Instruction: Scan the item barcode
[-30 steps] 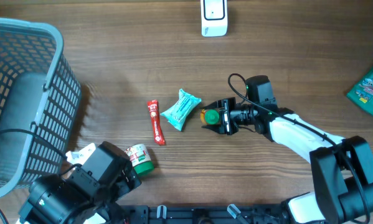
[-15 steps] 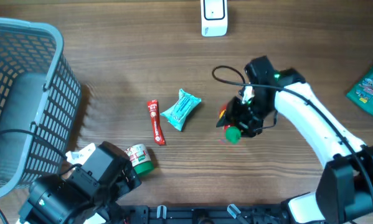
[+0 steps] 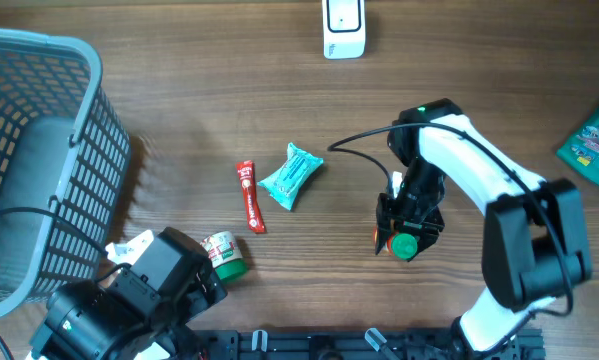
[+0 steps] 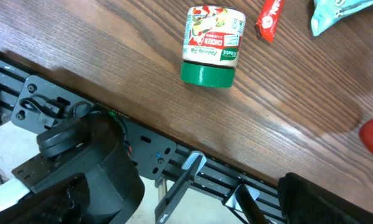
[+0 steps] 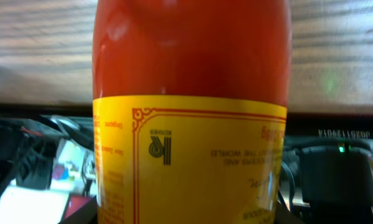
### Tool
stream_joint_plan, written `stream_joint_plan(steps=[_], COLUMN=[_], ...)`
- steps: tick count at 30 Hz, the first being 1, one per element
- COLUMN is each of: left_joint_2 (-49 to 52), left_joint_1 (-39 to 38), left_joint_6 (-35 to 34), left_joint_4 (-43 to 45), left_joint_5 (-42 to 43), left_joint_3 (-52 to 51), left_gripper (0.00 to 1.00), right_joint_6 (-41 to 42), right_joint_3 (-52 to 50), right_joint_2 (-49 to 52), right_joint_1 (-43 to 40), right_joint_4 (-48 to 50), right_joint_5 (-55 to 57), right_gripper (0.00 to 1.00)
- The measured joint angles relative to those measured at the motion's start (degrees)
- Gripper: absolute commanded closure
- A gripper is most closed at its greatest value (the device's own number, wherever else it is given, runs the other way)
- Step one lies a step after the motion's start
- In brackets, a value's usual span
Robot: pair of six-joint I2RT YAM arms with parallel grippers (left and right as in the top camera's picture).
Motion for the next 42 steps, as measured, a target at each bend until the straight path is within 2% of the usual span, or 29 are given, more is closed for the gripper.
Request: stream_joint_plan(steps=[2,6,10,11,15,19,22,24,25,29,32,35,40,42], left_joint_2=[0.00,0.00,0.00,0.00,0.00,0.00,0.00,0.00,0.00,0.00,0.00,0.00,0.00,0.00], left_joint_1=[0.00,0.00,0.00,0.00,0.00,0.00,0.00,0.00,0.00,0.00,0.00,0.00,0.00,0.00], left_joint_6=[0.00,0.00,0.00,0.02,0.00,0.00,0.00,0.00,0.00,0.00,0.02,0.00,0.00,0.00], left_joint_4=[0.00,0.00,0.02,0.02,0.00,0.00,0.00,0.00,0.00,0.00,0.02,0.02,-0.02,0.02], left_joint_5=[0.00,0.00,0.00,0.00,0.00,0.00,0.00,0.00,0.02,0.00,0.00,0.00,0.00,0.00], left_joint_3=[0.00,0.00,0.00,0.00,0.00,0.00,0.00,0.00,0.00,0.00,0.00,0.00,0.00,0.00], left_gripper=[0.00,0.00,0.00,0.00,0.00,0.00,0.00,0.00,0.00,0.00,0.00,0.00,0.00,0.00], right_joint_6=[-1.01,-1.18,-1.22,-0.96,0.74,6.21,10.49,14.86,18.14,24.09,31.17,37.51,46.60,46.07], right_joint_3=[0.00,0.00,2.21,4.85,21.31,28.48,38.58,42.69,43.56,44.41,44.17,34.69,18.16,15.91], right_joint_2=[2.73,5.86,7.34,7.50,7.67,7.69,7.45,4.94,0.48,-16.35,-28.96,-38.16,-32.09,-30.73], right_joint_1=[0.00,0.00,0.00,0.00,0.00,0.00,0.00,0.00,0.00,0.00,0.00,0.00,-2.97,-11.85], right_joint_4=[0.48,4.50,3.13,1.99,-0.96,-1.07,-1.05,-0.66,-0.81,-1.05,-1.03,-1.42,3.96,9.62], right_joint_5=[0.20,0.39,1.86,2.54,4.87,12.63,15.06,16.33,17.31,19.69,26.67,31.65,31.89,25.35], right_gripper=[0.39,0.33,0.04,0.00,0.00,0.00,0.00,0.00,0.00,0.00,0.00,0.00,0.00,0.00])
